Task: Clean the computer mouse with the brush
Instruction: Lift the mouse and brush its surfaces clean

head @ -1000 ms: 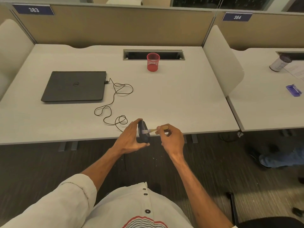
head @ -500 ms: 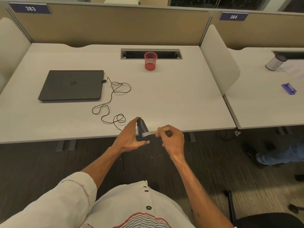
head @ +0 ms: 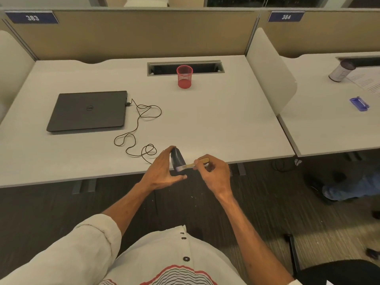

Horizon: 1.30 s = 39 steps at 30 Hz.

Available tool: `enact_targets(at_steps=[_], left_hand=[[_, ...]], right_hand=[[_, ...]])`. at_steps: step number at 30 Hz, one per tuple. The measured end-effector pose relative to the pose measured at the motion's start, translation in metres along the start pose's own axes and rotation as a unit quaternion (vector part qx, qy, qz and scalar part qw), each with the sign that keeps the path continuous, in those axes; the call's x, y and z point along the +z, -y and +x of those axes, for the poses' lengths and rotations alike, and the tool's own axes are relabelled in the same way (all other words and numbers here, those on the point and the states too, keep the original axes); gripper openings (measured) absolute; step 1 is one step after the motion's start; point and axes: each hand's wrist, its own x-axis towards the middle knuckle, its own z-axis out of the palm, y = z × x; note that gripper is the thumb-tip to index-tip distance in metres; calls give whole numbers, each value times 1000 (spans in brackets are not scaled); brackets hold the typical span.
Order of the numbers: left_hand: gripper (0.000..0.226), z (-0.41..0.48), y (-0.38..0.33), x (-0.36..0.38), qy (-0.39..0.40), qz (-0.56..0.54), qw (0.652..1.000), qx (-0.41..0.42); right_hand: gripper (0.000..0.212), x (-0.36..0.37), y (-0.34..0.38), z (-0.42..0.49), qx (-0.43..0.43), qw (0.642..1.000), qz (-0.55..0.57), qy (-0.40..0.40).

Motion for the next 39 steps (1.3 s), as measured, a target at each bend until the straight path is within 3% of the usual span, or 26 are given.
enact_targets(at_steps=[5, 10, 14, 19, 26, 33, 36, 39], left_hand=[[128, 3, 3, -1, 1, -13, 1000, -2], [131, 5, 5, -1, -1, -12, 1000, -7], [129, 7, 10, -2, 2, -11, 1000, -5], [128, 9, 13, -6, 14, -12, 1000, 7], [130, 11, 18, -11, 8, -8, 1000, 2], [130, 13, 25, -13, 17, 2, 1000, 2], [129, 14, 25, -14, 16, -1, 1000, 5], [127, 14, 26, -15, 17, -5, 1000, 7]], right_hand=[[22, 2, -11, -1, -3, 994, -108, -4], [18, -2, -14, 4, 7, 988, -154, -32], [13, -4, -7, 16, 16, 992, -101, -75], [24, 7, 2, 33, -65, 995, -71, 12], [17, 12, 3, 41, -96, 986, -108, 79], [17, 9, 5, 50, -52, 995, -70, 45], [14, 17, 11, 52, -66, 995, -71, 11], [17, 23, 13, 52, -80, 993, -78, 30]])
